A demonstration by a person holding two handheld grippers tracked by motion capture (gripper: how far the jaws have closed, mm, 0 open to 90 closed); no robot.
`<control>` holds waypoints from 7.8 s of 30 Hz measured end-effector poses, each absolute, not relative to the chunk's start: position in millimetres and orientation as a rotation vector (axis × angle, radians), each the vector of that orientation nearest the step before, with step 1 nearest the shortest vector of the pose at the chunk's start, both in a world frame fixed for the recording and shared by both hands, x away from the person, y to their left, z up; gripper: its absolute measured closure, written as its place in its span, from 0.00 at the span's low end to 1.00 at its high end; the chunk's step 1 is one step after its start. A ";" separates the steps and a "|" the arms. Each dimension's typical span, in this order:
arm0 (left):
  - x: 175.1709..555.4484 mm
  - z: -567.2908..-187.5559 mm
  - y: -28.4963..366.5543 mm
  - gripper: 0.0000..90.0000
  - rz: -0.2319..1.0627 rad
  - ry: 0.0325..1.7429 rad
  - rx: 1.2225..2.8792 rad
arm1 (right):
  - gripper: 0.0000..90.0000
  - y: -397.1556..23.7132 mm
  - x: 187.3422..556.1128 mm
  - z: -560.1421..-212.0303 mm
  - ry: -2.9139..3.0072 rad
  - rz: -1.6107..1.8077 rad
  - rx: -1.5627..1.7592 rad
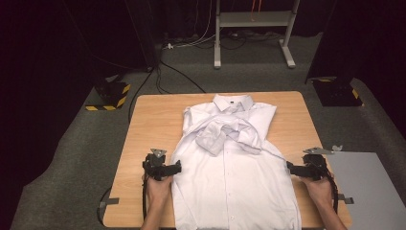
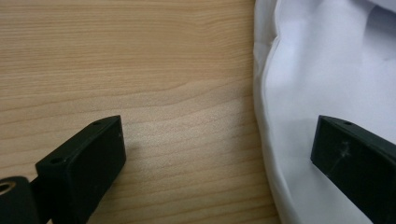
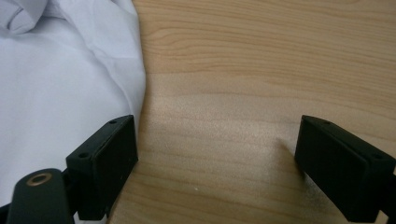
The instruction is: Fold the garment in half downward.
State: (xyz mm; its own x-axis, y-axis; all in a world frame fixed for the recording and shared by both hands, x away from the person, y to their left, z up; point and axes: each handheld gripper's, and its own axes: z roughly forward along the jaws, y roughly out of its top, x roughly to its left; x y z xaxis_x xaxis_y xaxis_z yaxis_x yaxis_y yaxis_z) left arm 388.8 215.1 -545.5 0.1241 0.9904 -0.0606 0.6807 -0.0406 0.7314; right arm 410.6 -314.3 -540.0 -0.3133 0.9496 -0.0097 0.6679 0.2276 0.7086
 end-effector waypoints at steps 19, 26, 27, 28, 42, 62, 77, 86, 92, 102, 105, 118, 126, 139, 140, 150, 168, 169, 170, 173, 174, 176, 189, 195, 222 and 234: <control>432.2 -503.3 162.1 0.09 0.640 1.450 1.870 | 0.16 -261.0 436.5 -507.3 2.086 1.004 1.357; 445.3 -510.6 146.3 0.10 0.630 1.439 1.896 | 0.18 -240.4 450.5 -517.4 2.114 1.006 1.361; 446.5 -512.8 145.5 0.10 0.624 1.443 1.903 | 0.18 -238.1 451.8 -518.9 2.118 1.004 1.365; 447.5 -514.9 144.8 0.09 0.620 1.445 1.913 | 0.18 -236.3 453.1 -520.4 2.124 1.000 1.365; 451.3 -537.8 138.3 0.08 0.614 1.459 2.025 | 0.16 -223.8 455.0 -541.7 2.194 0.921 1.329; 380.4 -548.9 151.0 0.10 0.614 1.377 1.956 | 0.17 -246.5 404.4 -547.4 2.184 0.977 1.282; 402.6 -503.3 169.4 0.05 0.599 1.396 1.823 | 0.14 -244.8 430.9 -514.5 2.168 1.080 1.335; 456.3 -477.9 176.9 0.04 0.608 1.487 1.775 | 0.10 -231.2 479.4 -503.1 2.123 1.112 1.457; 484.3 -484.6 176.0 0.04 0.586 1.557 1.806 | 0.09 -227.9 497.7 -506.4 2.116 1.109 1.523; 506.9 -512.0 174.4 0.07 0.540 1.639 1.841 | 0.11 -225.1 521.1 -516.1 2.117 1.032 1.577; 511.7 -519.2 174.8 0.10 0.531 1.648 1.851 | 0.11 -222.6 528.9 -521.5 2.142 0.977 1.583; 520.2 -531.0 166.0 0.11 0.576 1.623 1.976 | 0.17 -211.3 542.3 -529.5 2.168 0.843 1.531; 516.1 -526.6 157.6 0.46 0.559 1.501 2.016 | 0.50 -202.3 537.6 -526.6 2.222 0.829 1.409; 515.2 -521.2 146.1 0.95 0.504 1.423 2.099 | 0.95 -188.3 532.2 -521.7 2.344 0.807 1.264; 515.0 -520.8 147.1 0.95 0.499 1.427 2.095 | 0.95 -189.4 532.0 -520.8 2.348 0.812 1.268; 507.7 -494.0 156.6 0.95 0.473 1.347 2.072 | 0.96 -209.4 524.5 -495.5 2.331 0.912 1.234; 515.9 -457.5 156.9 0.95 0.461 1.273 2.047 | 0.96 -235.6 520.1 -462.8 2.304 0.982 1.205; 518.4 -454.4 156.0 0.95 0.463 1.271 2.048 | 0.96 -236.1 521.6 -460.5 2.302 0.984 1.210; 520.5 -452.1 155.1 0.95 0.469 1.268 2.048 | 0.96 -236.5 523.5 -458.0 2.298 0.988 1.213; 531.2 -442.1 153.4 0.95 0.481 1.269 2.034 | 0.96 -237.0 531.1 -449.1 2.284 1.003 1.229; 534.9 -439.2 153.3 0.96 0.483 1.272 2.032 | 0.96 -237.2 534.1 -446.0 2.280 1.006 1.239; 542.4 -432.6 153.3 0.95 0.491 1.279 2.030 | 0.96 -237.3 540.9 -438.7 2.273 1.010 1.252; 571.0 -337.6 149.7 0.96 0.569 1.224 1.878 | 0.96 -223.0 577.0 -355.2 2.188 1.106 1.211; 528.8 -332.1 151.8 0.96 0.518 1.160 1.829 | 0.96 -226.9 550.8 -342.6 2.157 1.196 1.151; 460.5 -368.9 175.0 0.96 0.427 1.177 1.767 | 0.96 -238.2 486.9 -361.1 2.164 1.269 1.061; 445.5 -371.5 175.2 0.96 0.435 1.156 1.776 | 0.96 -239.9 468.5 -367.0 2.156 1.262 1.028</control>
State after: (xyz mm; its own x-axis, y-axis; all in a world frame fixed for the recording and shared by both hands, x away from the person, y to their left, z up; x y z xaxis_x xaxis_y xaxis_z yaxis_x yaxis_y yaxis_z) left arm 445.5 175.2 -371.5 0.4919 0.8506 -0.1860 0.5171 -0.1135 0.8483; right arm 468.5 -239.9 -367.0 -0.6291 0.7773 -0.0013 0.3794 0.3085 0.8723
